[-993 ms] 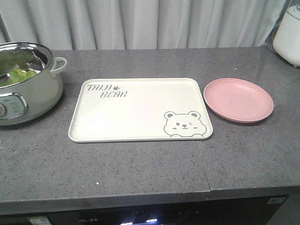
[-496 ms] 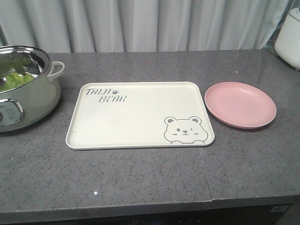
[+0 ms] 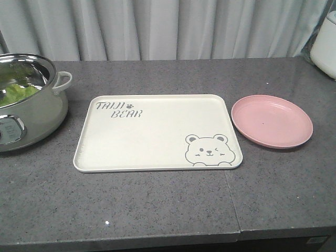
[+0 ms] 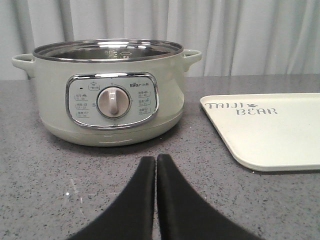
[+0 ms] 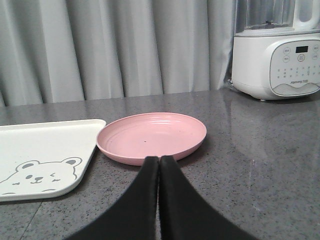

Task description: Transfer vegetables to tray and serve

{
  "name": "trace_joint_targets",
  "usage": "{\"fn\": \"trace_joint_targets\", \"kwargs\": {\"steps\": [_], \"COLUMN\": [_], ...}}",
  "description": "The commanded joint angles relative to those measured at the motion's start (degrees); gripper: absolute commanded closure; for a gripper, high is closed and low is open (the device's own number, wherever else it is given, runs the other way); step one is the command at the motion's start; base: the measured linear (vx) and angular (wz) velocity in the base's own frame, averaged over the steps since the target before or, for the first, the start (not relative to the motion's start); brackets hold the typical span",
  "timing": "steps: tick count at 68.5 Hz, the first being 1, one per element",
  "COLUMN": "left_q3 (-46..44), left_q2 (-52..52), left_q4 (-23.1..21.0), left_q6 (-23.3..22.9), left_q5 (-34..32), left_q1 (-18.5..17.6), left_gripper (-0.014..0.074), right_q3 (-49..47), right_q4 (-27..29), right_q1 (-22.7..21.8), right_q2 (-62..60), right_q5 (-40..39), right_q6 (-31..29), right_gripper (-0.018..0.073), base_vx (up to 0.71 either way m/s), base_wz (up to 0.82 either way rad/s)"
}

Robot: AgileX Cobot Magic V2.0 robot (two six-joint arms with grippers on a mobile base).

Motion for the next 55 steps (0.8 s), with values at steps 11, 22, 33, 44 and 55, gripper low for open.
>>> {"fn": "trace_joint_targets", "kwargs": {"steps": [11,22,33,44,55], "left_q3": [1.3,1.3,1.3,1.3,1.3], "left_q2": [-0.8,-0.8,-0.8,-0.8,-0.8], "left_q4": [-0.5,-0.5,-0.5,-0.5,-0.5], "left_q6": [-0.2,-0.2,-0.2,-0.2,-0.2], "left_q5": [-4.1,-4.1,-4.1,-4.1,-4.1], "left_q1": [0.1,0.1,0.1,0.1,0.1], "left_gripper": [0.0602,0.0602,0.0602,0.0602,0.0602], "right_q3": [0.9,0.9,0.9,0.9,0.9], "right_q4": [-0.2,-0.2,-0.2,-0.2,-0.2], "right_q1": [-0.3,-0.3,-0.3,-0.3,-0.3], "right_q2": [-0.3,-0.3,-0.3,-0.3,-0.3], "right_q5": [-4.4,-4.4,-4.4,-4.4,-4.4], "right_q6": [-0.2,-0.2,-0.2,-0.2,-0.2], "right_gripper": [0.0562,0.0562,0.0562,0.0562,0.0562], "base_vx": [0.01,0.01,0.0,0.0,0.0], "base_wz": [0.02,0.02,0.01,0.01,0.02]}}
